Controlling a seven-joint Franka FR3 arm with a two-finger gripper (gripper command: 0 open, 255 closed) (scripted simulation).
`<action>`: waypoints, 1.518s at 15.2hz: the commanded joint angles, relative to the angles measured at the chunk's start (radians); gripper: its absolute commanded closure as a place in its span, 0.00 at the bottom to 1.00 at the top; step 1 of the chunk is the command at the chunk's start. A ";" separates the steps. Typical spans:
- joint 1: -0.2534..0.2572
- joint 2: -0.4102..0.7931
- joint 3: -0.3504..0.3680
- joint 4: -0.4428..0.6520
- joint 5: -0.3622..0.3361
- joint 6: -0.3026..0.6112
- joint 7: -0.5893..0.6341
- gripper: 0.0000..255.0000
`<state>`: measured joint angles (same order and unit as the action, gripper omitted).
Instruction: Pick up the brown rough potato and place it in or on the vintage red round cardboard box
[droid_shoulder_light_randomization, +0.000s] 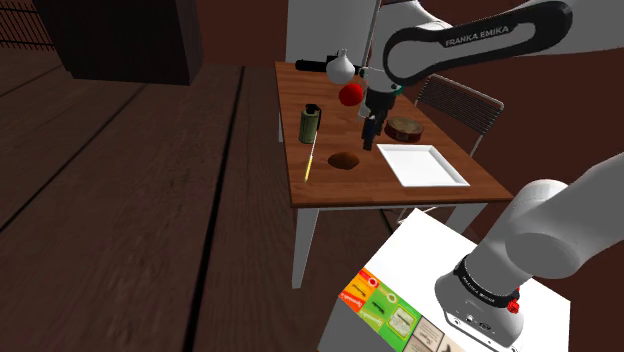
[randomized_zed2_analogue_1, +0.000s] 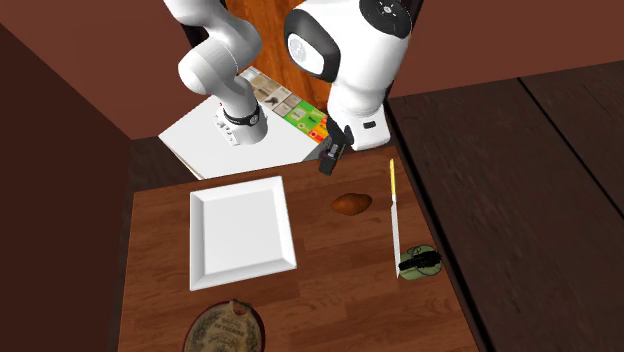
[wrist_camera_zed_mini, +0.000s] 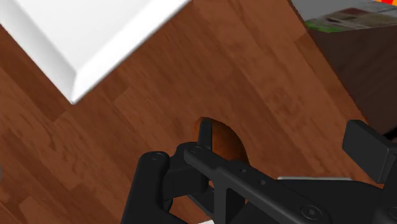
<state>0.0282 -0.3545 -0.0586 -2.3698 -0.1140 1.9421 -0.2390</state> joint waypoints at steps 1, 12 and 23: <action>0.003 0.075 0.000 0.015 -0.029 0.065 -0.030 0.00; 0.003 0.353 0.002 0.070 -0.149 0.302 -0.097 0.00; -0.002 0.382 -0.004 0.051 -0.158 0.350 -0.092 0.00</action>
<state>0.0264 0.0274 -0.0623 -2.3184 -0.2722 2.2920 -0.3308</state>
